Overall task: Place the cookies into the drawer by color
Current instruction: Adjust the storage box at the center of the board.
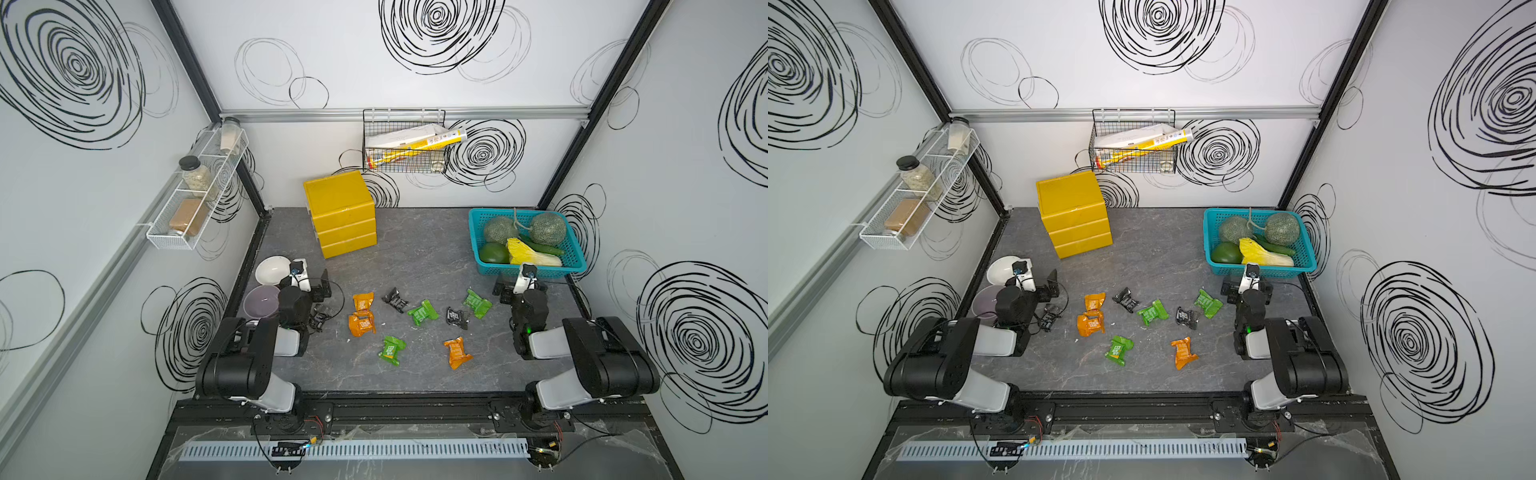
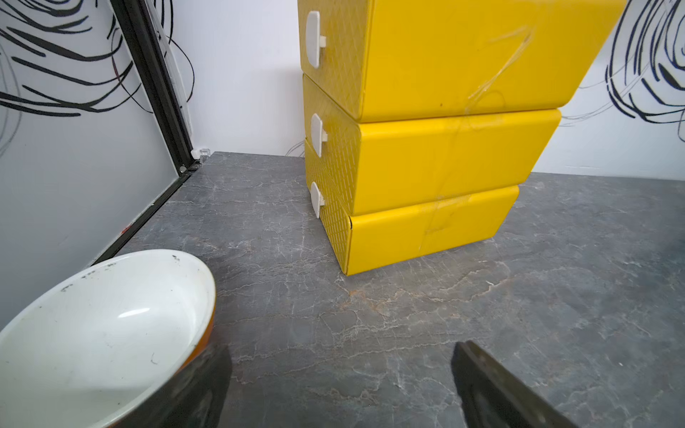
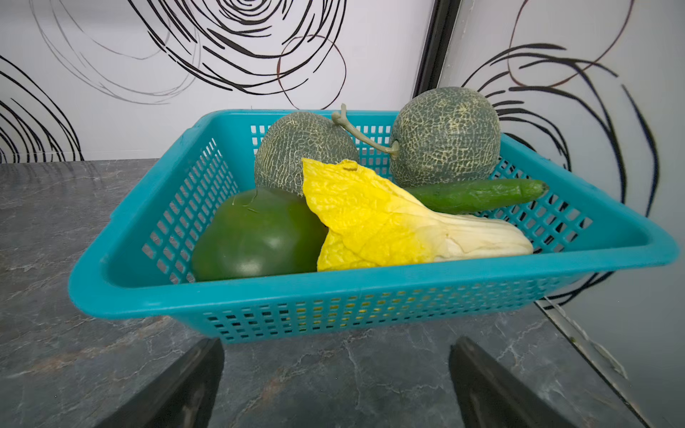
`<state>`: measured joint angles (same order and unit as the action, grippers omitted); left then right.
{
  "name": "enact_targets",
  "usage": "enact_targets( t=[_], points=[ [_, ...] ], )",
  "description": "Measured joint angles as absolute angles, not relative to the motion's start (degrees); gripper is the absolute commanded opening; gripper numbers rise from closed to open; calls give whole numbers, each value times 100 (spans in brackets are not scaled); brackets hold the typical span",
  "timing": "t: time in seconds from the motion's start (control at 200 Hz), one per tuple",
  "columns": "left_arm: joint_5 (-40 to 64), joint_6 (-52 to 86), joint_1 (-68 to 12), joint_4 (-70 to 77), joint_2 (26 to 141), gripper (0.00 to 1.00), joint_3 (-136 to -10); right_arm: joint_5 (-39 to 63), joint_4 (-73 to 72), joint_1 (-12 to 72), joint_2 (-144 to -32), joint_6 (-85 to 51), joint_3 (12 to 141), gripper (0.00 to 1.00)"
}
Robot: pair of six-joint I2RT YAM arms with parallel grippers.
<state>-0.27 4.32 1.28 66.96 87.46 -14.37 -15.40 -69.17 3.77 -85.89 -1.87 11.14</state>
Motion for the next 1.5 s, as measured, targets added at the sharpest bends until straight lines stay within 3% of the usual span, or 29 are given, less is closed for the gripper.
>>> enact_targets(
  t=[1.016,1.156,1.302,1.502],
  points=[
    [-145,429,84,6615,8731,99,-1461,-1540,-6917,377,-8589,-187,1114,100],
    [-148,386,69,5675,8366,99,-1859,-1555,-6803,377,-8460,-191,1116,100],
    [3,296,62,4552,7599,99,-2491,-1603,-5881,377,-7531,-342,1308,100],
    [169,421,80,2523,7496,99,-4451,-1288,-4283,377,-6136,-847,1789,100]
  ],
)
